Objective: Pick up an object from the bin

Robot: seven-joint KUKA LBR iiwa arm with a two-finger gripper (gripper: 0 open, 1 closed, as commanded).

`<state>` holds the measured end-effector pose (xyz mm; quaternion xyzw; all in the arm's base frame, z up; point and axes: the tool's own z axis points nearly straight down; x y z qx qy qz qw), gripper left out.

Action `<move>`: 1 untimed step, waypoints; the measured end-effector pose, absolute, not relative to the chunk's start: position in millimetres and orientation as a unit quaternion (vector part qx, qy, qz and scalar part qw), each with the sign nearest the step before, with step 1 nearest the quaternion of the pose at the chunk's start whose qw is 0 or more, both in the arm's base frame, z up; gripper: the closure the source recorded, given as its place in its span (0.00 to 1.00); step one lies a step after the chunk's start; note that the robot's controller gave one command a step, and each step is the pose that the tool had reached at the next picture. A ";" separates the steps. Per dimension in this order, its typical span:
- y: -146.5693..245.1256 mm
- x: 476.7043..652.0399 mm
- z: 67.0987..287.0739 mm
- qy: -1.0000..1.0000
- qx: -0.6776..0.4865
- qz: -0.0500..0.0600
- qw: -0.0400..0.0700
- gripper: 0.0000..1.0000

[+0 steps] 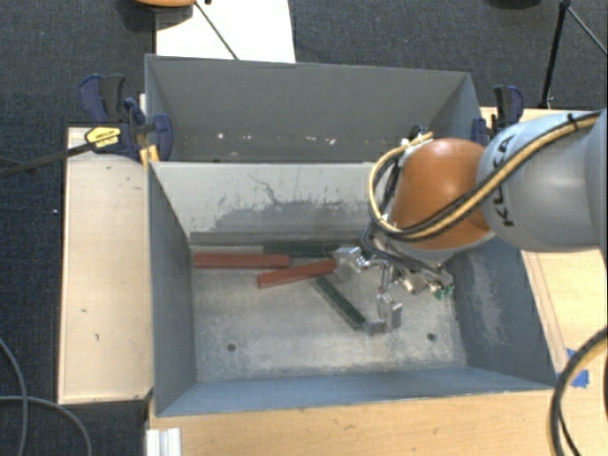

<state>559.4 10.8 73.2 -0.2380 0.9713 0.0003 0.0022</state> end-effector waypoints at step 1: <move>30.8 560.2 71.9 0.975 -0.222 0.000 0.003 0.00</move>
Offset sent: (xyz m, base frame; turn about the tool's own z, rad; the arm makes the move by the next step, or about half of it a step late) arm 0.0106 0.0550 -0.0032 -0.0556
